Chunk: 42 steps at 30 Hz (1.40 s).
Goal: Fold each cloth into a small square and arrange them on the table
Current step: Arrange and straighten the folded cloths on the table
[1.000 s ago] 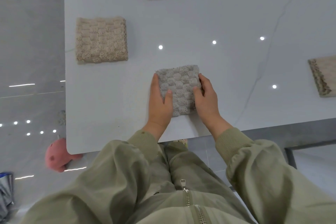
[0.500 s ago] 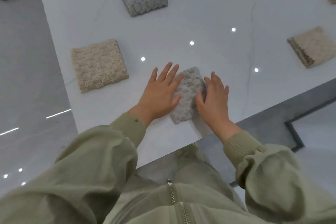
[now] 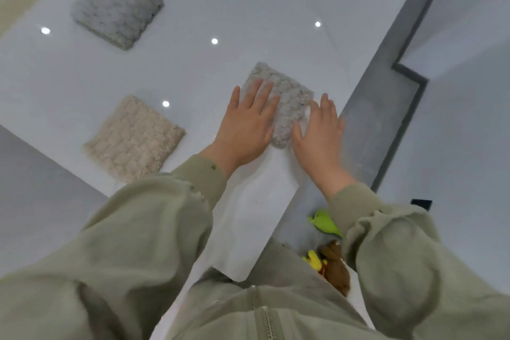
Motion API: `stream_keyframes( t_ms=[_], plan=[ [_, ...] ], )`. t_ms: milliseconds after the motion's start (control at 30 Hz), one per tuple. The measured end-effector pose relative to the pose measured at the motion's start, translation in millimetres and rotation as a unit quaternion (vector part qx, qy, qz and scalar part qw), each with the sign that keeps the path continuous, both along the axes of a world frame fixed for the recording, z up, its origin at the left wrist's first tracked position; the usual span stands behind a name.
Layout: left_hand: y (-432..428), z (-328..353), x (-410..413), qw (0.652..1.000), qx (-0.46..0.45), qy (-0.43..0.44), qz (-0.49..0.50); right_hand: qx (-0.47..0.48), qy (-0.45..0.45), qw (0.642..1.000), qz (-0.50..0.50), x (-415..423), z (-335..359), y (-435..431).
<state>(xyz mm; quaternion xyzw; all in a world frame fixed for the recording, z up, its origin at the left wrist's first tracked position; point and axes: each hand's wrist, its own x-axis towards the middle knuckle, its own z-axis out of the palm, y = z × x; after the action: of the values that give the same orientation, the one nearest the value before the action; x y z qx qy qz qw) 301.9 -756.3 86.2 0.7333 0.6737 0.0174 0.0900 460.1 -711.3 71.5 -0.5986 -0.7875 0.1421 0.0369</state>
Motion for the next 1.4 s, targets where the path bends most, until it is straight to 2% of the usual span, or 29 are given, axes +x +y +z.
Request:
stream_keyframes(
  t_ms=[100, 167, 267, 367, 433, 500, 567, 700, 833, 1167, 1400],
  plan=[
    [8.7, -4.6, 1.1, 1.000, -0.007, -0.012, -0.027, -0.009, 0.025, 0.999, -0.033, 0.3, -4.1, -2.2],
    [13.9, -8.3, -4.2, 0.999, 0.006, -0.034, -0.041, -0.018, 0.080, 0.995, -0.049, -4.3, -7.4, -2.5],
    [21.7, -11.0, -17.0, 0.990, 0.012, -0.143, -0.010, -0.054, 0.208, 0.972, -0.091, -10.4, -8.3, -7.5],
    [33.1, -16.9, -39.8, 0.952, 0.009, -0.300, 0.057, -0.095, 0.308, 0.932, -0.169, -16.8, -9.9, -8.6],
    [43.1, -22.9, -57.2, 0.914, -0.020, -0.390, 0.113, -0.101, 0.355, 0.902, -0.224, -23.7, -14.2, -5.1],
    [51.3, -27.4, -66.7, 0.866, -0.066, -0.467, 0.167, -0.099, 0.376, 0.880, -0.274, -33.1, -20.1, -0.5],
    [57.4, -32.8, -69.9, 0.840, -0.088, -0.509, 0.167, -0.089, 0.382, 0.859, -0.328, -44.0, -25.5, 4.5],
    [66.3, -44.2, -64.3, 0.830, -0.089, -0.537, 0.125, -0.049, 0.417, 0.824, -0.380, -59.7, -28.6, 9.8],
    [72.8, -46.7, -59.9, 0.807, -0.095, -0.571, 0.119, -0.022, 0.422, 0.826, -0.374, -70.6, -27.6, 14.4],
    [100.5, -45.3, -44.9, 0.806, -0.095, -0.575, 0.097, -0.017, 0.435, 0.800, -0.414, -65.5, -22.9, 44.8],
    [107.6, -45.0, -43.7, 0.807, -0.101, -0.575, 0.091, -0.013, 0.422, 0.813, -0.400, -69.1, -19.3, 46.3]
  ],
)
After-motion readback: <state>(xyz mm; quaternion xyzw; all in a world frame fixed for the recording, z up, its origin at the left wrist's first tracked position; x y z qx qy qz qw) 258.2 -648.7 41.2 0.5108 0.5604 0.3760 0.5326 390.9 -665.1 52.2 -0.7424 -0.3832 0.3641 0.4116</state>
